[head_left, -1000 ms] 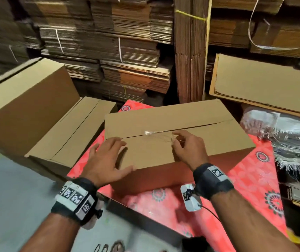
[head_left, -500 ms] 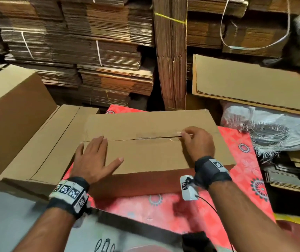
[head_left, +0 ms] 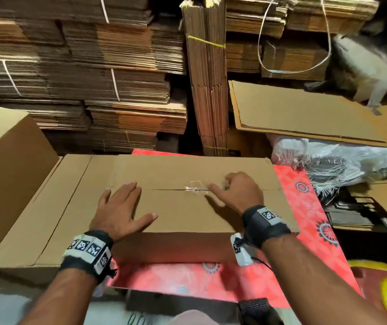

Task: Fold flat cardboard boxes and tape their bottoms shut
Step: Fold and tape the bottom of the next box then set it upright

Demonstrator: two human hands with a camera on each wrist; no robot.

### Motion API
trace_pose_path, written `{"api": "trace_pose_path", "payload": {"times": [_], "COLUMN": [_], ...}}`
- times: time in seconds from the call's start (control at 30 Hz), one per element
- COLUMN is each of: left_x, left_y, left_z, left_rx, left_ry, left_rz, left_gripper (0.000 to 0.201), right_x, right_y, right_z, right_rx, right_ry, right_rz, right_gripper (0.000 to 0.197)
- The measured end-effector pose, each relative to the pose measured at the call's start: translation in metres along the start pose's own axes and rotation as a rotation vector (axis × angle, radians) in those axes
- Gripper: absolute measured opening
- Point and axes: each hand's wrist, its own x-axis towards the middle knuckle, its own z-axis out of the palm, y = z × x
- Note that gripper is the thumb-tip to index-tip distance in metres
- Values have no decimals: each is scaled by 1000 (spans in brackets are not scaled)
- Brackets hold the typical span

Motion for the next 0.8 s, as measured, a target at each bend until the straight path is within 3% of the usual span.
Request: {"api": "trace_pose_path", "payload": {"times": [0.2, 0.27, 0.4, 0.47, 0.53, 0.67, 0.73, 0.8], "left_x": [-1, -1, -1, 0, 2, 12, 19, 24], "left_y": [1, 1, -1, -3, -7, -32, -41, -42], "left_z": [-3, -3, -1, -1, -3, -7, -6, -6], "left_rx": [-2, 10, 15, 19, 33, 39, 36, 51], "left_ry": [-2, -7, -5, -4, -13, -54, -69, -96], "left_rz": [16, 23, 35, 45, 63, 127, 143, 134], "left_gripper": [110, 109, 103, 101, 104, 123, 126, 126], "right_x": [-6, -6, -7, -9, -8, -13, -23, -31], "right_y": [-57, -68, -81, -83, -76, -37, -7, 24], "right_z": [31, 39, 47, 48, 45, 26, 14, -1], "right_rx": [-276, -327, -322, -297, -186, 225, 457, 521], "right_ry": [-16, 10, 77, 92, 105, 141, 167, 205], "right_rz": [-39, -45, -77, -79, -21, 262, 412, 494], "right_gripper": [85, 75, 36, 27, 25, 9, 33, 33]}}
